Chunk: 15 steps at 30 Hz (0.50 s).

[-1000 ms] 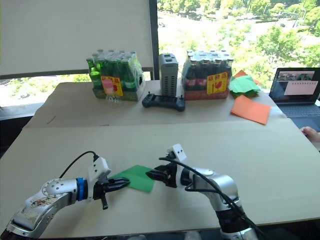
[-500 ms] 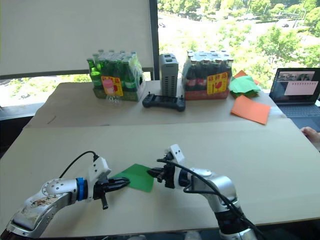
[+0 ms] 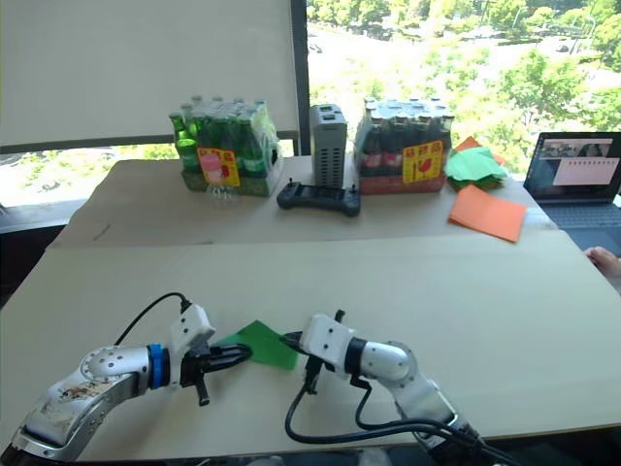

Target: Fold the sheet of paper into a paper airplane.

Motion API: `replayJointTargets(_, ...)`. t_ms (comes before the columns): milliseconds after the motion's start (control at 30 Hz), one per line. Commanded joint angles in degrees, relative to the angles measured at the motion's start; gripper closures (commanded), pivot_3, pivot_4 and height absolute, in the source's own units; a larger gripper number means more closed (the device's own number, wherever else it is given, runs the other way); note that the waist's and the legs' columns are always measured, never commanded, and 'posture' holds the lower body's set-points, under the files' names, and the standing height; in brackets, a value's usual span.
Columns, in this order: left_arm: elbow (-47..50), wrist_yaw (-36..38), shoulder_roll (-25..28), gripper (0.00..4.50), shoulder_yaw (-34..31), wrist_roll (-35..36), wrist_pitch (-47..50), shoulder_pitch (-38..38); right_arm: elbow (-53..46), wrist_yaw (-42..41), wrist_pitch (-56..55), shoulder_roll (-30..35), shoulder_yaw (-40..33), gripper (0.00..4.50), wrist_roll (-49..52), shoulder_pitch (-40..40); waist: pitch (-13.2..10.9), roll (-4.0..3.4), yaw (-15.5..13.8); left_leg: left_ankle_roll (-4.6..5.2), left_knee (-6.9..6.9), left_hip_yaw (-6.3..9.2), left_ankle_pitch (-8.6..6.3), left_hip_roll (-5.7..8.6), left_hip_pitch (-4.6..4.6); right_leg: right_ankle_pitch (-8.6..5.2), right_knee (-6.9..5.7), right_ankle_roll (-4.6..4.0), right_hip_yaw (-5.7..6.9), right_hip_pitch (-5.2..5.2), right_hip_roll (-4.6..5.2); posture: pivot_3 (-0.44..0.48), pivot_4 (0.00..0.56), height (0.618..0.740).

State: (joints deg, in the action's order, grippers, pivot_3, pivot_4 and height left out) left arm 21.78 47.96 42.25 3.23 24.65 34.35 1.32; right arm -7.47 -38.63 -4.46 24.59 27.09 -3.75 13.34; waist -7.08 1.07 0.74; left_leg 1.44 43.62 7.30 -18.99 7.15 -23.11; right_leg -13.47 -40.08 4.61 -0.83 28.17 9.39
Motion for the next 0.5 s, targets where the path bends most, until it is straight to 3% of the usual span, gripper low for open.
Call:
replayJointTargets(33, 0.8, 0.1, 1.0, 4.16, -2.3, 0.3, 0.2, 0.1, 2.2, 1.2, -8.3, 0.2, 0.6, 4.47, -4.4, 1.2, 0.0, 0.0, 0.0, 0.0, 0.0, 0.0, 0.0, -0.01, 0.0, 0.0, 0.0, 0.0, 0.0, 0.0, -0.01, 0.0, 0.15, 0.675)
replayJointTargets(500, 0.3, 1.8, 3.2, 4.16, -7.1, 1.3, 0.6, -1.2, 12.2, 6.2, -29.7, 1.7, 2.3, 4.47, -16.8, 2.7, 0.0, 0.0, 0.0, 0.0, 0.02, -0.01, 0.0, 0.0, 0.01, 0.0, -0.03, -0.01, -0.03, -0.01, -0.06, 0.0, 0.15, 0.675)
